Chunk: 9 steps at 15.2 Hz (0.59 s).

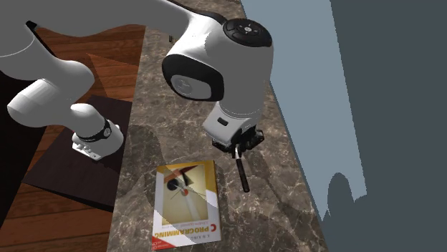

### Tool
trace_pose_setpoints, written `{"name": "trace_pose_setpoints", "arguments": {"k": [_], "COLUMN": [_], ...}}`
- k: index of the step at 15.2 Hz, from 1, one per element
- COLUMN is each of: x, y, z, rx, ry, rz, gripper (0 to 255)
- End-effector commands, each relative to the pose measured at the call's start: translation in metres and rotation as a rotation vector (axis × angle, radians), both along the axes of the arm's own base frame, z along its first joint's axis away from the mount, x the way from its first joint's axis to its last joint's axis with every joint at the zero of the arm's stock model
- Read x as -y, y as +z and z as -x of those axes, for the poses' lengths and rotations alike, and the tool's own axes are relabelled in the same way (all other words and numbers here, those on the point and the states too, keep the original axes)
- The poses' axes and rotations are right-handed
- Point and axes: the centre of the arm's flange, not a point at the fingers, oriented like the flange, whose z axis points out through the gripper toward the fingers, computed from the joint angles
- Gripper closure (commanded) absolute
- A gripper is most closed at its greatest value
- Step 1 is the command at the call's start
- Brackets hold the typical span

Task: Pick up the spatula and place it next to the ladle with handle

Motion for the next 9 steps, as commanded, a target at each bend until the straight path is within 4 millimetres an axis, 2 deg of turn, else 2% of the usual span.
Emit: {"name": "trace_pose_setpoints", "arguments": {"k": [1,9], "x": [-0.025,-0.129], "y": [0.000,0.001], "z": [0.007,0.028], "rx": [0.000,0.000], "ry": [0.000,0.000], "rz": [0.000,0.000], "gripper": [255,255]}}
